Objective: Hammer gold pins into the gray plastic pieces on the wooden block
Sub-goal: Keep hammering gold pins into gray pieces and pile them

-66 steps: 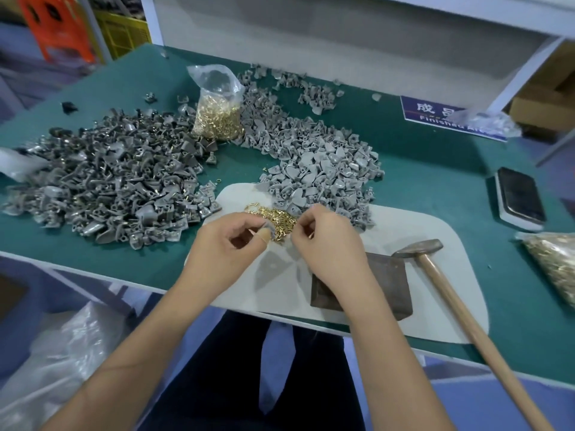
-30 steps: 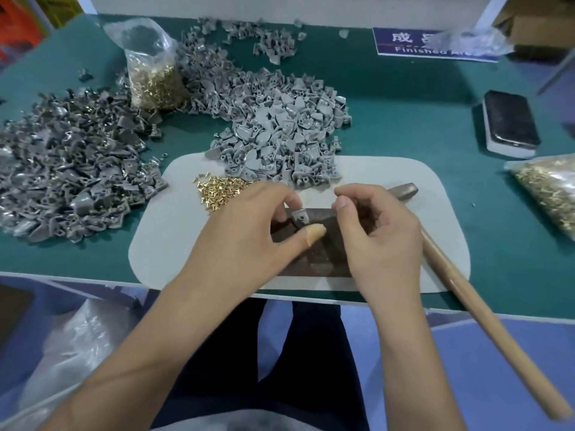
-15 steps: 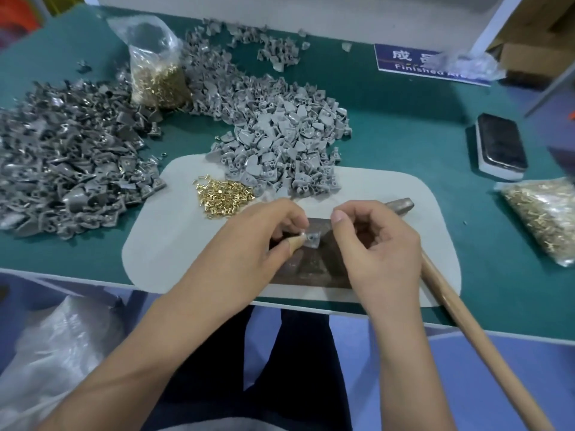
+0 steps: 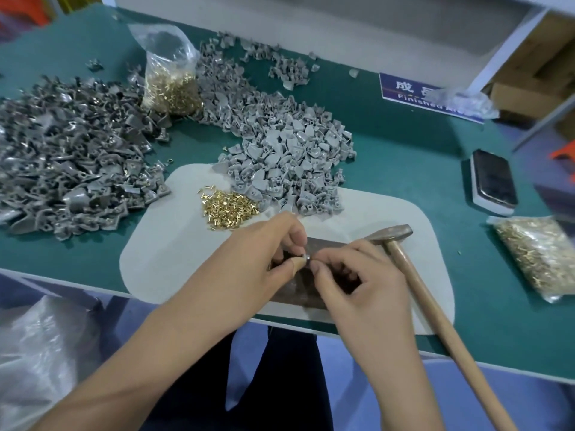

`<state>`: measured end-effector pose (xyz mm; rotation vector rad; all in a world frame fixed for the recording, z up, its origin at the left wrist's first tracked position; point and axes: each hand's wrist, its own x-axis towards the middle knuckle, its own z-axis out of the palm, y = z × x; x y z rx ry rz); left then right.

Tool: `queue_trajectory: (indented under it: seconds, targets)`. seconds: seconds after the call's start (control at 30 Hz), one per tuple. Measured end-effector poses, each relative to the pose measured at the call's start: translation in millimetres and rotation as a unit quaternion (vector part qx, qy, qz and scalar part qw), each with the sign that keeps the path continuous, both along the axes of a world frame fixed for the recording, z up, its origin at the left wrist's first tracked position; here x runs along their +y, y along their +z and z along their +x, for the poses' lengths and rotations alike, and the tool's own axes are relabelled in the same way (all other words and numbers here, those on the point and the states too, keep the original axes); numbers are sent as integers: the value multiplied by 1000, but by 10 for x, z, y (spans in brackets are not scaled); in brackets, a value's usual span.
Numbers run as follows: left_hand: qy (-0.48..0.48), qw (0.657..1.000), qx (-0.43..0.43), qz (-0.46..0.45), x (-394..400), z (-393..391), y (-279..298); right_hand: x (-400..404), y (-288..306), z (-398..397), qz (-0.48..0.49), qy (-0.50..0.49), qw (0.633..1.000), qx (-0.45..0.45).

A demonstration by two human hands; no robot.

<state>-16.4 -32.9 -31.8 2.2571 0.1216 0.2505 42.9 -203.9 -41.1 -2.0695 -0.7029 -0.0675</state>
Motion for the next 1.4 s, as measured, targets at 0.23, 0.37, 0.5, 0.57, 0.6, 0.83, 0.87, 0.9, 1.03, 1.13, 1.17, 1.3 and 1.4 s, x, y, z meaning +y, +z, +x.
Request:
queue_trajectory:
  seconds: [0.23, 0.37, 0.5, 0.57, 0.6, 0.83, 0.87, 0.9, 1.03, 1.13, 1.17, 1.3, 1.4]
  targets:
    - [-6, 999, -24, 21, 33, 48, 16, 67, 68, 21, -28, -16, 999, 0]
    - [-4, 999, -22, 26, 57, 72, 6, 88, 89, 36, -48, -24, 999, 0]
    - [3, 999, -22, 27, 50, 87, -14, 87, 94, 42, -36, -26, 999, 3]
    - [7, 999, -24, 24, 41, 84, -34, 82, 81, 40, -33, -30, 999, 1]
    - [7, 999, -26, 21, 38, 80, -40, 82, 71, 33, -31, -33, 999, 0]
    - [69, 991, -78, 80, -147, -23, -175, 94, 13, 27, -19, -29, 999, -12]
    - [81, 991, -83, 72, -192, -33, -209, 100, 10, 41, -21, -26, 999, -16]
    - [91, 990, -87, 63, -223, -33, -244, 104, 8, 58, -23, -23, 999, -21]
    - [115, 987, -102, 41, -222, 71, -325, 147, -1, 170, -31, -12, 999, -37]
    - [119, 984, -119, 60, -167, 184, -342, 199, -13, 277, -34, -17, 998, -44]
    - [113, 984, -126, 64, -138, 222, -350, 215, -16, 314, -34, -20, 998, -41]
    - [90, 984, -146, 45, 1, 364, -399, 283, 3, 443, -48, -18, 998, -36]
    - [98, 983, -153, 8, 62, 426, -435, 336, 48, 501, -65, -12, 997, -37]
